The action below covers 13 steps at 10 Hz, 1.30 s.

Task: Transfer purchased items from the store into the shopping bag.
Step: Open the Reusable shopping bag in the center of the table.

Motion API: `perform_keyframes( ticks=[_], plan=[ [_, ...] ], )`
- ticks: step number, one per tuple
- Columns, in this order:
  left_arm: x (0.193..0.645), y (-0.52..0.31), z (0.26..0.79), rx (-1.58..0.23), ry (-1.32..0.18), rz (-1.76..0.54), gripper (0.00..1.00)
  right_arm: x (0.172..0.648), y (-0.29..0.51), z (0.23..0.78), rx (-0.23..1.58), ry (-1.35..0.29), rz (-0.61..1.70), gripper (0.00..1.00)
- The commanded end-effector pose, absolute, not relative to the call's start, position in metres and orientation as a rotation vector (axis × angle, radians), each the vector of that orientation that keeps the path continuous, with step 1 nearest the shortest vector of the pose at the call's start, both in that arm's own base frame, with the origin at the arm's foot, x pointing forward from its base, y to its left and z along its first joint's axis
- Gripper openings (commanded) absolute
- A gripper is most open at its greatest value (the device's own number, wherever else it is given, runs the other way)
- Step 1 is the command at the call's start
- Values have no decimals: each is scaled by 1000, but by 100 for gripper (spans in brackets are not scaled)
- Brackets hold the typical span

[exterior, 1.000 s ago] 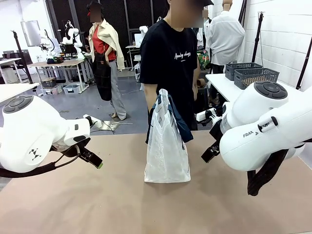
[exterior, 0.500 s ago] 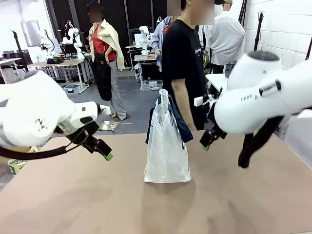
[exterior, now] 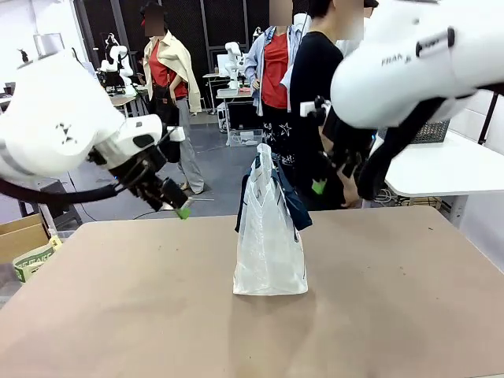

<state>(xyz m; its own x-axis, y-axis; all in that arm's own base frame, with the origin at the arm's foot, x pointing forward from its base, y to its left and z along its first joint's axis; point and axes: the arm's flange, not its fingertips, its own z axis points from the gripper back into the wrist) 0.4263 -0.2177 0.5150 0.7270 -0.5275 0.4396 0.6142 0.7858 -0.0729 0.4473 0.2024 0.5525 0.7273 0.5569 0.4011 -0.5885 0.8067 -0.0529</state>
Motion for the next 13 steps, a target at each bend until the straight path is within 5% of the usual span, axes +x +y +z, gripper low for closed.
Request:
perform_keyframes(
  ticks=[1, 6, 8, 13],
  plan=[
    [435, -234, 531, -242, -411, -603, 100, 461, 217, 566, 45, -426, 598, 100],
    [431, -236, 535, -233, -427, -622, 100, 457, 215, 574, 63, -445, 624, 100],
    [429, -257, 553, -265, -356, -400, 100, 465, 242, 566, 178, -350, 441, 100],
    [449, -300, 590, -355, -333, -347, 100, 495, 288, 610, 100, -302, 330, 100]
  ],
)
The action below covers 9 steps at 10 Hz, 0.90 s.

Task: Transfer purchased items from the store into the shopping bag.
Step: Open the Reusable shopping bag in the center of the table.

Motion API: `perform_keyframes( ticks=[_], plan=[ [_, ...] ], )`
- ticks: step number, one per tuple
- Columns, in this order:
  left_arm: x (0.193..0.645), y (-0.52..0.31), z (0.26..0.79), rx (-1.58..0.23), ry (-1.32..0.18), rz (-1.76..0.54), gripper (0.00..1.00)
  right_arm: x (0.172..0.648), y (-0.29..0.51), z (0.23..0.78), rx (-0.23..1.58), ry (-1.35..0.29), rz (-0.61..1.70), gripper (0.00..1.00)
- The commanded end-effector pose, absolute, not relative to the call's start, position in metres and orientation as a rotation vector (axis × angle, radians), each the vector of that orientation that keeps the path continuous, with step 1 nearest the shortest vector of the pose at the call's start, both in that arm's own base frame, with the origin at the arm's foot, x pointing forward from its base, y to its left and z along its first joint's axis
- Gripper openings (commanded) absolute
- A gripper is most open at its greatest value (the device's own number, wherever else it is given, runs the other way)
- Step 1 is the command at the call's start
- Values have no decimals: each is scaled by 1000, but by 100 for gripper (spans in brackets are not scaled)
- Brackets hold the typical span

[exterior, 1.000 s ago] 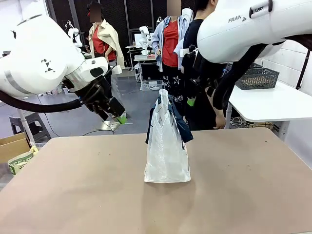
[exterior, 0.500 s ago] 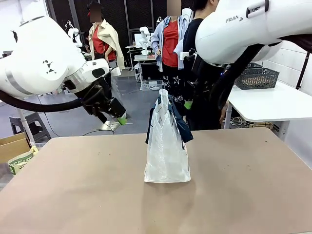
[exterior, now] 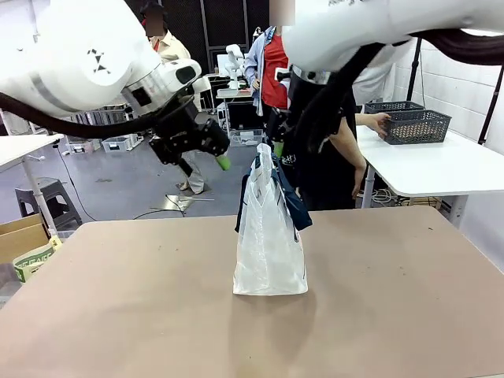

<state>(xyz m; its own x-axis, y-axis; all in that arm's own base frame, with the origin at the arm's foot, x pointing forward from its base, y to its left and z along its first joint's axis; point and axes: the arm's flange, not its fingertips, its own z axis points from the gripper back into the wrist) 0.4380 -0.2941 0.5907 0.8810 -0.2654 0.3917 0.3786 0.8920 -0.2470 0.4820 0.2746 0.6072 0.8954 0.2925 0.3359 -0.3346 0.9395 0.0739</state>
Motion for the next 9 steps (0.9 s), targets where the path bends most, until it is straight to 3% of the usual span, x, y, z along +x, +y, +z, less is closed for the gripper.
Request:
perform_keyframes(
  ticks=[1, 3, 5, 9],
  plan=[
    [430, -286, 586, -305, -358, -343, 100, 491, 294, 604, 55, -337, 403, 100],
    [441, -296, 589, -326, -355, -343, 100, 482, 275, 607, 131, -327, 326, 100],
    [445, -318, 590, -352, -264, -146, 100, 492, 293, 602, 103, -299, 310, 100],
    [452, -341, 584, -386, -250, -147, 100, 501, 297, 584, 129, -251, 243, 100]
  ],
)
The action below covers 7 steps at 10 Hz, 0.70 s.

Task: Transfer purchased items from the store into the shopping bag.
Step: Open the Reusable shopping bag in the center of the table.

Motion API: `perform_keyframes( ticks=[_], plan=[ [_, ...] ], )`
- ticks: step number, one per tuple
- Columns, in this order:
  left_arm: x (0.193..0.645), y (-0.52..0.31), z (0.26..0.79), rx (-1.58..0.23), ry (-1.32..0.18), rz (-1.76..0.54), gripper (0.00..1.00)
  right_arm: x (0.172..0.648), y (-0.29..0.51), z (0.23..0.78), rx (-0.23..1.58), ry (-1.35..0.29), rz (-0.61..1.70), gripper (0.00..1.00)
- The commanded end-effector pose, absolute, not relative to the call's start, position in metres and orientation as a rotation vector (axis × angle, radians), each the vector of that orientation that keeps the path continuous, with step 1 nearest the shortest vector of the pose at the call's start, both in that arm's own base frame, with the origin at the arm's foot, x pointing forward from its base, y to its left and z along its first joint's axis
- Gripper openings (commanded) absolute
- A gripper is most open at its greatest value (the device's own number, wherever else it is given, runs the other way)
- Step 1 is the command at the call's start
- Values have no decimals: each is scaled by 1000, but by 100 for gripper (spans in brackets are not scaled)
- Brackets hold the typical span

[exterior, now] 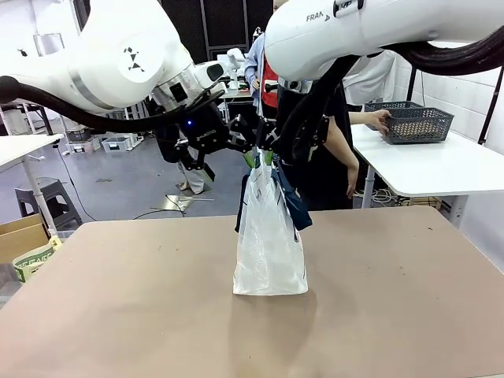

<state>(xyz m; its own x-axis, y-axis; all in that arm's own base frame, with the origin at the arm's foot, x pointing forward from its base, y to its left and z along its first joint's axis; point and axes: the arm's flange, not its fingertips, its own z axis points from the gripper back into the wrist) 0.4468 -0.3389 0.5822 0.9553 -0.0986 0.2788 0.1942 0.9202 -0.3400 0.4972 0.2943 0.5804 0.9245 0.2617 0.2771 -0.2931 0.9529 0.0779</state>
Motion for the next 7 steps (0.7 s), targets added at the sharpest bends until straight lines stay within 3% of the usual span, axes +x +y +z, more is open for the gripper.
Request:
perform_keyframes(
  ticks=[1, 7],
  plan=[
    [455, -343, 579, -394, -238, -154, 100, 506, 294, 581, 139, -242, 219, 100],
    [467, -345, 564, -458, -284, -157, 100, 532, 282, 579, 226, -212, 150, 100]
  ],
)
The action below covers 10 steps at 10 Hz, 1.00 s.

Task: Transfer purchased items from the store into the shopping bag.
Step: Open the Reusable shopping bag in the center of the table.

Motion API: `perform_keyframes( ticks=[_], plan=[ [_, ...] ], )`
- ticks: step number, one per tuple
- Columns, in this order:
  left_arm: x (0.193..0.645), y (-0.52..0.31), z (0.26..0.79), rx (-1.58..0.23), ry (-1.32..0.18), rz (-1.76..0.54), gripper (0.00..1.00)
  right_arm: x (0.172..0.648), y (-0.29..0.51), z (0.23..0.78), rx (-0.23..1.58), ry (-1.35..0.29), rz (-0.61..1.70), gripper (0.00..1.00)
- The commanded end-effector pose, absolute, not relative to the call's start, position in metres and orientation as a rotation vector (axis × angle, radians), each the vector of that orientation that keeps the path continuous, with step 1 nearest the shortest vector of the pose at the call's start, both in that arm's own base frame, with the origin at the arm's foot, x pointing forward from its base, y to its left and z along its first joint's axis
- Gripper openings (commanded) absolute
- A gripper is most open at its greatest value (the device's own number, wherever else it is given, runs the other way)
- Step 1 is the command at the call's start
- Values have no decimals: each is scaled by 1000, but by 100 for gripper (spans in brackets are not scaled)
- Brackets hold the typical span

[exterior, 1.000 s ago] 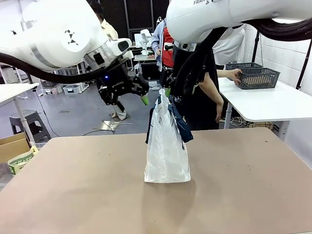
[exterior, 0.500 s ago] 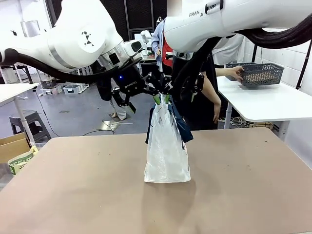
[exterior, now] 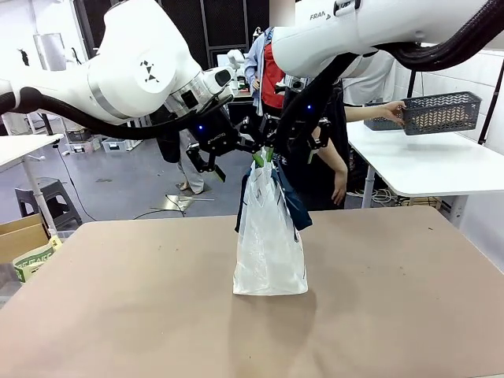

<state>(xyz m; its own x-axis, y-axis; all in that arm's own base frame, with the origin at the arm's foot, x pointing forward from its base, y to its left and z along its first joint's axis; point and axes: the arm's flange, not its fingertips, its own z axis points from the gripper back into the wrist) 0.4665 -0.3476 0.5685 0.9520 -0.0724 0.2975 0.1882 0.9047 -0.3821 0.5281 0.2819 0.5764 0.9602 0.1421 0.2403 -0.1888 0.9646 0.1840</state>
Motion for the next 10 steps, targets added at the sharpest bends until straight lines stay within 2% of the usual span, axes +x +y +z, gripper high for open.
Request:
perform_keyframes(
  ticks=[1, 10],
  plan=[
    [468, -344, 561, -459, -283, -163, 100, 533, 283, 579, 231, -210, 152, 100],
    [475, -328, 531, -453, -261, -140, 100, 536, 299, 552, 215, -107, 192, 100]
  ],
)
